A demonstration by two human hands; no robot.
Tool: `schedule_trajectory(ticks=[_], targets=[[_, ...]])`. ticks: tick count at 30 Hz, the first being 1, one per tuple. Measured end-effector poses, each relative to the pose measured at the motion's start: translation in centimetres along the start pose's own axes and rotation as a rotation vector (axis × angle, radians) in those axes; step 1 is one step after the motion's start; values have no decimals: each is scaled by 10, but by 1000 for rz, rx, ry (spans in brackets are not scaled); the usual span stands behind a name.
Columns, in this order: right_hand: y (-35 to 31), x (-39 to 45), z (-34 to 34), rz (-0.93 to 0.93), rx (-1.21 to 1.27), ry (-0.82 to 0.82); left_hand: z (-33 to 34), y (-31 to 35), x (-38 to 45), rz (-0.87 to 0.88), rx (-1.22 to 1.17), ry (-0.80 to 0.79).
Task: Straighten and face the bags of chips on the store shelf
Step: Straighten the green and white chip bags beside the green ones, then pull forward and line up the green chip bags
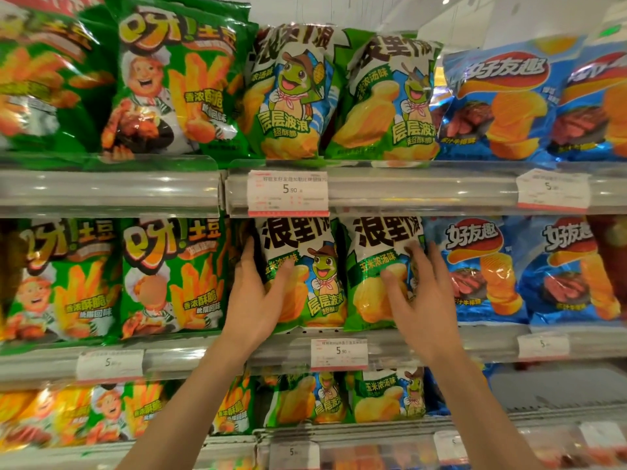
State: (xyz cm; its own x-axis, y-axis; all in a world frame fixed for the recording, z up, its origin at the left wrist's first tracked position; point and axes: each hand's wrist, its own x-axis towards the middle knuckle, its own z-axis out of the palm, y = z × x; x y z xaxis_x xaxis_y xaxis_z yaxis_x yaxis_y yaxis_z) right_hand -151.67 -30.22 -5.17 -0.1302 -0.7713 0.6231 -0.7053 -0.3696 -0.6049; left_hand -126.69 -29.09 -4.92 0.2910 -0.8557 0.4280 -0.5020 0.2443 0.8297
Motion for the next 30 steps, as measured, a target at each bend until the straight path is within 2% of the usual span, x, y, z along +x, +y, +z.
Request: schedule_trajectory(ticks=[3,6,9,14,21,25,30], targets=[[3,-22,-16,54,46,91,-11,-1,-18,119,62,70],[-1,-46,-22,20,71,154,-22,-3,-34,189,76,93],[-13,-65,-22,85,129,84,-32,-2,-50,164,18,57],[-30,-94,-5,218,249,-110,-58,-6,-75,78,-83,-105],[-69,-138,38,238,281,-185,-119,-40,-93,-16,-156,-187],[-87,-159,56,247,291,-289,-147,-63,-93,-58,-133,-180],[-95,-162,48,287,319,-315,-164,-68,-98,-100,-162,-94]])
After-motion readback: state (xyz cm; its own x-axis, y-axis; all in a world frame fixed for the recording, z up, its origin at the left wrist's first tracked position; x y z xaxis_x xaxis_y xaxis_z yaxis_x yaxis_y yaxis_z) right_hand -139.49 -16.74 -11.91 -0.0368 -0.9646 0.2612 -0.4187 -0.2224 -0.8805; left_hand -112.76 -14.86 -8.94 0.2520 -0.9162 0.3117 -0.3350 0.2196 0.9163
